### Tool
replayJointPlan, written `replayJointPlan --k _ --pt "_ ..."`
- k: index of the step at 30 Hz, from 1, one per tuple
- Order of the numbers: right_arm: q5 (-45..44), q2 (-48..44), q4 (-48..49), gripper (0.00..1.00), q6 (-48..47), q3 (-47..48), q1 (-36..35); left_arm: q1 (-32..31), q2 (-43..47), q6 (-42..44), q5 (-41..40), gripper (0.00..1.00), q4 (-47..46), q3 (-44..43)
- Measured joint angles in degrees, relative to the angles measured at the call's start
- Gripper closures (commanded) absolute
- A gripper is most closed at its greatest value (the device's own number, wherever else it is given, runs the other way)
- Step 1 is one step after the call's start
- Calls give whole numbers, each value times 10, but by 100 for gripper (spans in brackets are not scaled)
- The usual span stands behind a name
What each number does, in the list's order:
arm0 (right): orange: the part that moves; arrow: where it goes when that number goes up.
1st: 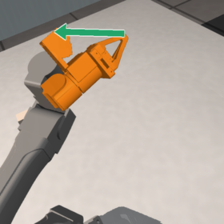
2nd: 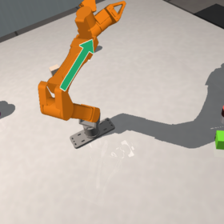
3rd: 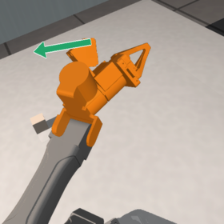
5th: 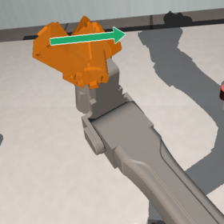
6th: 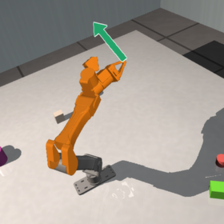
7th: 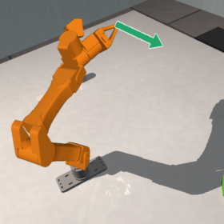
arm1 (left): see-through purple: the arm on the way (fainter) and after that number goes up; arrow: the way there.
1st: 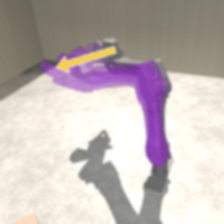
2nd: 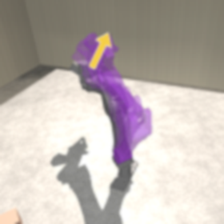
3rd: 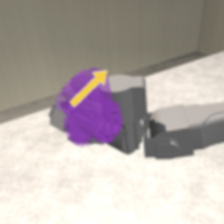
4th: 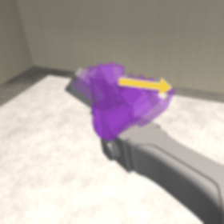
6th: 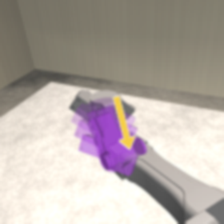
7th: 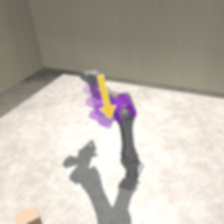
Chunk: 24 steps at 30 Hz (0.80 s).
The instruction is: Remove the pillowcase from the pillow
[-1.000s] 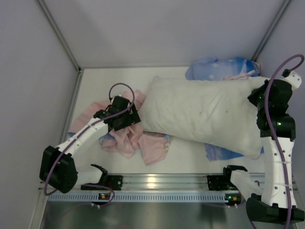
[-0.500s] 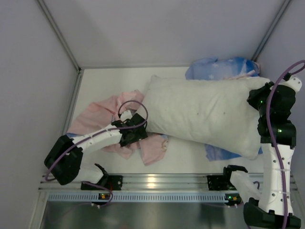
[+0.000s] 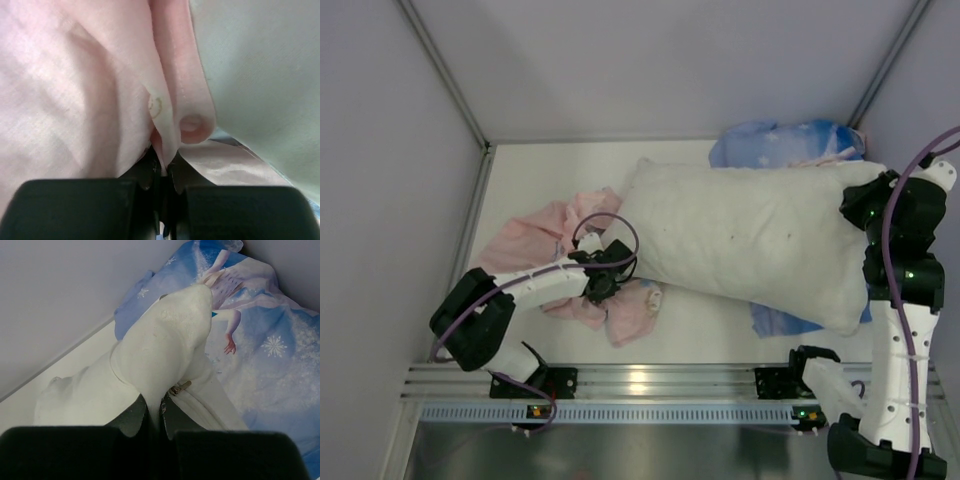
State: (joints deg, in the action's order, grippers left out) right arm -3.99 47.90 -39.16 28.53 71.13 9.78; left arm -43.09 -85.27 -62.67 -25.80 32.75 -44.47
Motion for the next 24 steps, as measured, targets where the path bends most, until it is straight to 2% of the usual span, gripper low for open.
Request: replayJointPlan --k 3,7,12,17,21,24 --pt "7 3 1 100 0 3 8 0 24 2 -13 100 34 -12" --pt "8 14 0 100 -5 3 25 0 143 15 -54 100 126 -82" --pt "8 32 -2 100 -6 2 70 0 270 46 -136 100 260 -300" --pt "25 39 -1 100 -5 1 117 0 302 87 -215 100 341 -488" --pt "59 42 14 100 -1 -18 138 0 300 128 -246 100 383 -577" --pt "105 31 55 100 10 -64 138 1 283 177 -226 100 371 -621"
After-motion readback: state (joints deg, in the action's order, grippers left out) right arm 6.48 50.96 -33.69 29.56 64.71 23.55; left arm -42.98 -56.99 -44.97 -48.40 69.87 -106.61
